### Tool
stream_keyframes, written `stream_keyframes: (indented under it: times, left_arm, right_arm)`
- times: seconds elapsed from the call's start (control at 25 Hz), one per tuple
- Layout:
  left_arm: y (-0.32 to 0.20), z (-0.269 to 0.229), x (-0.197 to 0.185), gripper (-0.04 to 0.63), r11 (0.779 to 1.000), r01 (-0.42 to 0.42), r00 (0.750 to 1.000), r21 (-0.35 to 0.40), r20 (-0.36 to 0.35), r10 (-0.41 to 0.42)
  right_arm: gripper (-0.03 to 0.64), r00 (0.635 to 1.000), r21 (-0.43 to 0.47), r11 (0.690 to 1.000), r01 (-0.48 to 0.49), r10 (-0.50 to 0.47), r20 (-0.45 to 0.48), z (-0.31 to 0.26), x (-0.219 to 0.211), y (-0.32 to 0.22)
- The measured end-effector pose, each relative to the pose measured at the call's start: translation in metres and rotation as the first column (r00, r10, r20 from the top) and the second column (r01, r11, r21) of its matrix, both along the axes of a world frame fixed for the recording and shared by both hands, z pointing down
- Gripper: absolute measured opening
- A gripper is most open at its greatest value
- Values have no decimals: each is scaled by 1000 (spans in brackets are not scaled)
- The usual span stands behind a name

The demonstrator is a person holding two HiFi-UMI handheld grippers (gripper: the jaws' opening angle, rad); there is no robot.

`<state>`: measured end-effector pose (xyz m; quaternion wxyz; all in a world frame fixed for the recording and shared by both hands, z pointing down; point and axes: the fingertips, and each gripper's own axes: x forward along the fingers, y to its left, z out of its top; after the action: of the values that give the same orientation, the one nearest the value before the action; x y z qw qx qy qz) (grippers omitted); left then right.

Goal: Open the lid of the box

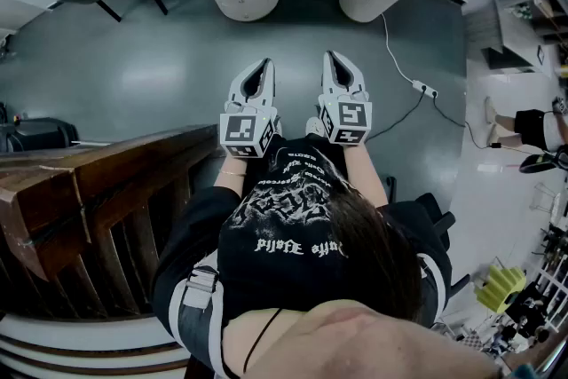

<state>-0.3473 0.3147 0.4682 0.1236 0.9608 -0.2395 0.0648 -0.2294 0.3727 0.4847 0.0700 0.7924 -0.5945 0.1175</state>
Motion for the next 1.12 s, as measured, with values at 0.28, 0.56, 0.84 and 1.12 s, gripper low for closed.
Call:
stream_keyframes:
  times: [0.28,0.56,0.84,1.12]
  left_arm:
    - [-23,3,-1,26,1000,-3,1000,7,-8,3]
    - [-41,8,-6,26,999,-33,999,-13,-31,33]
    - [-50,18,1,26,996,-65,997,-66,-56,61]
    - [-87,28,42,26,995,-44,997,-93,-66,38]
  right_arm:
    - [25,1000,15,1000,-7,7,-8,-1,-1,-19]
    - [25,998,40,998,-45,44,34,-1,-1,-28]
    - [25,1000,7,1000,10,-10,5,3,-1,-40]
    - [25,996,71,997,15,-22,92,3,57,-86]
